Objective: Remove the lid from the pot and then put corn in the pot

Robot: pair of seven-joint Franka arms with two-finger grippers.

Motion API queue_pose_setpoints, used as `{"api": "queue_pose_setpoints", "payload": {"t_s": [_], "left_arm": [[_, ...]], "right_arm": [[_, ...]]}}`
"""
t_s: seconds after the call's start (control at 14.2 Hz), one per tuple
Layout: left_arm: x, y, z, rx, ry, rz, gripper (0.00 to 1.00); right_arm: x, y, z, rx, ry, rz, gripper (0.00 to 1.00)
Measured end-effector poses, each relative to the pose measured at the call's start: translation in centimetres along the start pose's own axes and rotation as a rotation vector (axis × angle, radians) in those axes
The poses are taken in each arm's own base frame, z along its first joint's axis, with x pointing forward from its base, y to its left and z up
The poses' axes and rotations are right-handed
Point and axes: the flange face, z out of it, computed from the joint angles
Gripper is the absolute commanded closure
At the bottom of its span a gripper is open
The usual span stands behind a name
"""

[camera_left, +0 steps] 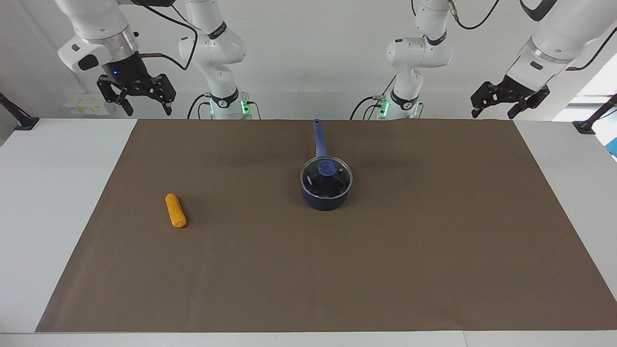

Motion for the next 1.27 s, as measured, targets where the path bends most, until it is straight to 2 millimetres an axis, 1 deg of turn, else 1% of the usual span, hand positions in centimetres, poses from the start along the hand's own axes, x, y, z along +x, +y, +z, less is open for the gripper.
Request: {"api": "queue_pose_setpoints", "payload": {"t_s": [1.27], "left_arm": [[-0.37, 0.37, -0.03, -0.023, -0.016, 0.008, 0.0]], "right_arm": [[-0.03, -0.03, 0.01, 0.0, -0.002, -0.001, 0.0]]}}
